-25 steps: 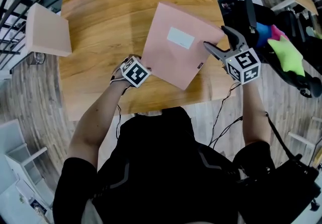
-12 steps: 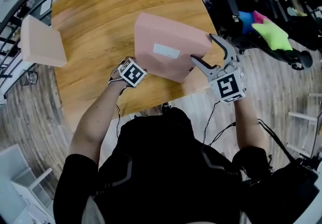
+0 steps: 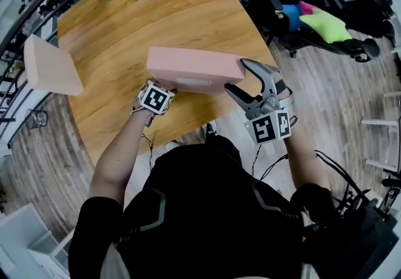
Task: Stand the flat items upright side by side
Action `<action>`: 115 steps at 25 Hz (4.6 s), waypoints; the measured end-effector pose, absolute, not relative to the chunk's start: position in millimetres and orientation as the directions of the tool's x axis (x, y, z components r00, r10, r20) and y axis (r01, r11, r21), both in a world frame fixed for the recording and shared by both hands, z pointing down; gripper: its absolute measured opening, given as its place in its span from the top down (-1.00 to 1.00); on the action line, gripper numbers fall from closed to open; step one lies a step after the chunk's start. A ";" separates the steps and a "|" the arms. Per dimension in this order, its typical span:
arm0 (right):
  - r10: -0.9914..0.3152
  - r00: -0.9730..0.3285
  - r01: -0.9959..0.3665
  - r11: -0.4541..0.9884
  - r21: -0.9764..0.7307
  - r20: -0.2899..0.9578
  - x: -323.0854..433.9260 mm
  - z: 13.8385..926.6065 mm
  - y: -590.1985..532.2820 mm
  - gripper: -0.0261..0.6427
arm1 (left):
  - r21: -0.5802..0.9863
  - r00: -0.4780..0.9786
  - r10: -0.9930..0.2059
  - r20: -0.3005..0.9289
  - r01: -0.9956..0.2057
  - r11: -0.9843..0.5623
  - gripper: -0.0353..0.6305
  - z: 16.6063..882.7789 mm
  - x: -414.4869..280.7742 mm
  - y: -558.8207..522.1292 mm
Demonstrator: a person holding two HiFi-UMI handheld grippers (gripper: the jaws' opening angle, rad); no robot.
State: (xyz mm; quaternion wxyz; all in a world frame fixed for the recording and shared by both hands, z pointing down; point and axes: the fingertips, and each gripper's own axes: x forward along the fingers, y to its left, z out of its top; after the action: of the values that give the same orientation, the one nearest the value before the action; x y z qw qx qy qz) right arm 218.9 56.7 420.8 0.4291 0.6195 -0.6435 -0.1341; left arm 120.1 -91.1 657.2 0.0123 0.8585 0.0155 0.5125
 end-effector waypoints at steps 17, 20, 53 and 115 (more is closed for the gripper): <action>-0.946 0.015 -0.848 0.161 0.505 0.325 210.2 403.2 55.7 -0.18 | 0.030 0.659 -0.003 0.752 -0.039 -0.999 0.02 583.2 113.4 -92.6; -0.950 -0.037 -0.936 0.141 0.322 0.309 220.0 404.4 53.2 -0.35 | 0.031 0.662 -0.017 0.749 -0.060 -0.998 0.02 581.6 107.3 -94.6; -0.890 -0.391 -0.915 0.403 0.002 0.234 207.0 450.4 -65.6 0.00 | 0.074 0.629 -0.600 0.494 -0.718 -0.692 0.11 465.0 -22.1 -145.9; -0.945 -0.122 -0.981 0.067 -0.184 0.303 -63.1 456.3 -418.5 -0.28 | 0.112 0.573 -0.747 0.337 -0.812 -0.572 0.22 413.8 -350.3 -322.9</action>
State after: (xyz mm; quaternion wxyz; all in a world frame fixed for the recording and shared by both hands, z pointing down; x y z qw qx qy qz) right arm -63.1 -418.5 456.3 0.0514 0.6606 -0.7287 0.1729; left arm -350.3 -322.9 413.8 0.1282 0.8775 -0.4444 0.1271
